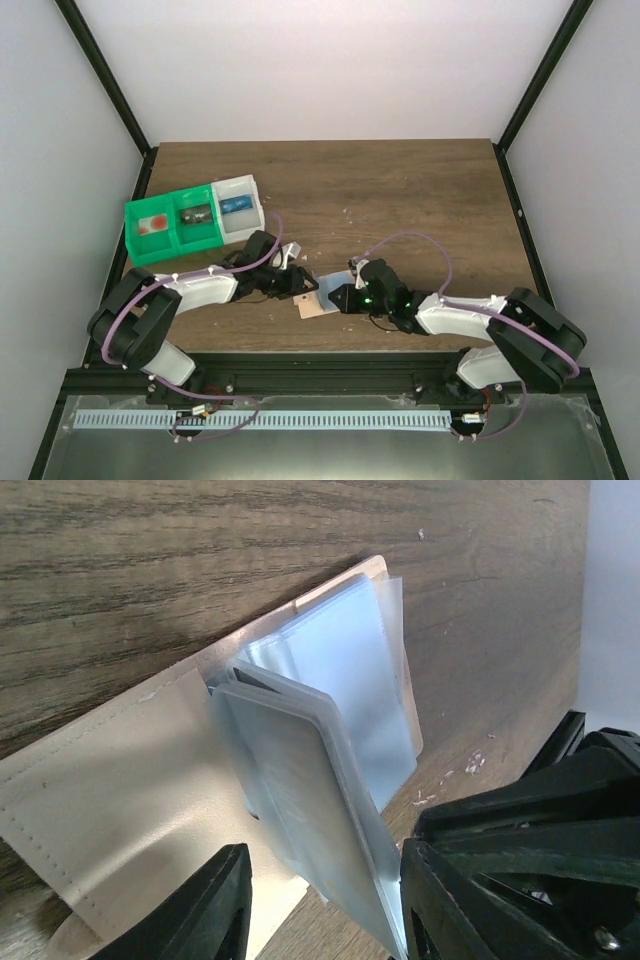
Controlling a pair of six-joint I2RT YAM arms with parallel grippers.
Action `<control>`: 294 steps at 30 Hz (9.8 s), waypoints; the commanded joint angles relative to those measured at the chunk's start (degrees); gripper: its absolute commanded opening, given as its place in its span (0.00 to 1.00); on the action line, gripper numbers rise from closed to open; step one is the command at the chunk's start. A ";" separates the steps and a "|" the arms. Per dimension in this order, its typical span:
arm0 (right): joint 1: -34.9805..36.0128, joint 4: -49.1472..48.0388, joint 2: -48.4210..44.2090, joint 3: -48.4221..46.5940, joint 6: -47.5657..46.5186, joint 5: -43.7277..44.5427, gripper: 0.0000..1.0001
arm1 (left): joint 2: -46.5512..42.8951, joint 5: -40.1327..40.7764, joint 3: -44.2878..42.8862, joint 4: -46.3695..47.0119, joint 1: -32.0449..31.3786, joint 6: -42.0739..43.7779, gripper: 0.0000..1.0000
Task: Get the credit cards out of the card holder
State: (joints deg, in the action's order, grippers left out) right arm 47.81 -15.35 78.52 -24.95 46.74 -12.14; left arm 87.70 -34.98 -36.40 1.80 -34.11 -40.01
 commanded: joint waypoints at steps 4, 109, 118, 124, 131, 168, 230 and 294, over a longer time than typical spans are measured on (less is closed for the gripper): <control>-0.04 -4.40 -4.82 0.65 -2.47 -2.28 0.15 | 0.65 0.44 -0.73 1.13 0.09 0.47 0.40; -0.35 9.91 -12.37 3.16 0.71 14.49 0.25 | 2.63 -4.53 3.41 14.72 -1.76 -7.71 0.45; -1.86 7.68 -9.06 -1.47 -4.66 11.59 0.29 | 6.73 -2.02 2.27 15.12 -1.90 -7.04 0.45; -4.52 2.98 -3.31 -2.00 -6.25 7.33 0.26 | 7.57 0.04 2.15 14.46 -1.90 -6.33 0.45; -5.54 0.48 4.23 -2.03 -6.35 1.81 0.24 | 9.19 0.27 1.24 13.74 -1.88 -5.95 0.43; -5.54 -2.54 5.98 4.61 -2.29 1.63 0.17 | 7.62 -1.60 4.11 15.31 -1.75 -8.48 0.00; -12.20 23.81 -11.82 -16.17 -31.21 -37.25 0.01 | -14.71 -20.72 -7.37 -18.32 0.13 21.47 0.08; -8.00 -31.88 -1.57 -5.58 25.55 -6.32 0.23 | -22.60 -14.82 5.40 22.35 15.92 -19.56 0.00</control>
State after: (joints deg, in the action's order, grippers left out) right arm 39.27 -48.31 78.50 -31.66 74.78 -18.24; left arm 65.28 -49.32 -27.81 30.63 -18.46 -65.56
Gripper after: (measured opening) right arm 0.150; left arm 0.018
